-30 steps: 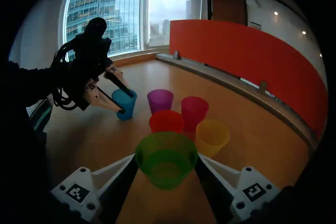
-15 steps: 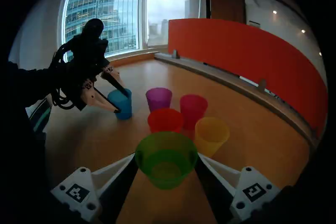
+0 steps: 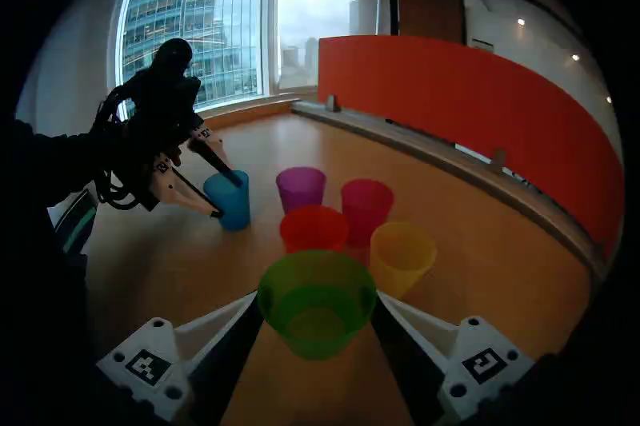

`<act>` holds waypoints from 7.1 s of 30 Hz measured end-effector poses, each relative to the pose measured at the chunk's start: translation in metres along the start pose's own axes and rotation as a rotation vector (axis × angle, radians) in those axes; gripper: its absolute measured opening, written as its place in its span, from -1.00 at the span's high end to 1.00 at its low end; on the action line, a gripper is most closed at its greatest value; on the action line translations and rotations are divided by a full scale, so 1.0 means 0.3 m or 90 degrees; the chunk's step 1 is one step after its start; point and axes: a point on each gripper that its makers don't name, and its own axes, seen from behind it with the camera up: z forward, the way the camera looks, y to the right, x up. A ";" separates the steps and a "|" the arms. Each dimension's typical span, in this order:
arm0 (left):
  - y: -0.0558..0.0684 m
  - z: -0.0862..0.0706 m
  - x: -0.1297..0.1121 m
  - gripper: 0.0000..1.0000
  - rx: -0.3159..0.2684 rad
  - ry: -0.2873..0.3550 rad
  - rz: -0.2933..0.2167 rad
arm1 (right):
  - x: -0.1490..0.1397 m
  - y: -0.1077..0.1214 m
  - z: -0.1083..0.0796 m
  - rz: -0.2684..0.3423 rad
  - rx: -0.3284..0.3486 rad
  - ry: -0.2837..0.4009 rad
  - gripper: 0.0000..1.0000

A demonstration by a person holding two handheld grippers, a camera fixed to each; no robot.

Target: Pour water

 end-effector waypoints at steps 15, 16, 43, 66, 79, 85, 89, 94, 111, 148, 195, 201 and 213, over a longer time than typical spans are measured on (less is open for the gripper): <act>-0.001 -0.055 -0.064 -0.92 0.016 -0.005 -0.012 | -0.068 -0.009 0.043 0.009 -0.001 -0.019 -0.82; -0.001 -0.057 -0.069 -0.92 0.017 -0.006 -0.012 | -0.072 -0.009 0.046 0.009 -0.001 -0.020 -0.82; 0.045 -0.094 -0.117 -0.92 0.011 -0.011 -0.020 | -0.136 -0.002 0.054 0.021 -0.009 -0.026 -0.82; 0.054 -0.135 -0.100 -0.92 0.023 0.005 -0.032 | -0.140 -0.010 -0.021 0.035 -0.031 -0.015 -1.00; 0.060 -0.196 -0.119 -0.92 0.050 0.019 -0.050 | -0.163 -0.021 -0.150 0.047 -0.074 0.004 -1.00; 0.066 -0.225 -0.129 -0.92 0.060 0.028 -0.062 | -0.155 -0.035 -0.204 0.056 -0.096 0.027 -1.00; 0.057 -0.243 -0.135 -0.92 0.074 0.040 -0.077 | -0.154 -0.038 -0.235 0.060 -0.114 0.044 -1.00; 0.033 -0.275 -0.121 -0.92 0.096 0.074 -0.106 | -0.127 -0.035 -0.272 0.067 -0.141 0.076 -1.00; -0.044 -0.354 -0.051 -0.92 0.213 0.215 -0.185 | -0.033 0.080 -0.398 0.117 -0.292 0.189 -1.00; -0.138 -0.512 0.055 -0.92 0.458 0.390 -0.170 | 0.089 0.225 -0.534 0.161 -0.534 0.359 -1.00; -0.215 -0.488 -0.064 -0.92 0.480 0.449 -0.204 | 0.039 0.232 -0.595 0.200 -0.565 0.340 -0.99; -0.213 -0.488 -0.064 -0.92 0.480 0.449 -0.202 | 0.046 0.231 -0.598 0.196 -0.566 0.342 -1.00; -0.211 -0.487 -0.063 -0.92 0.481 0.448 -0.201 | 0.046 0.248 -0.612 0.183 -0.570 0.362 -1.00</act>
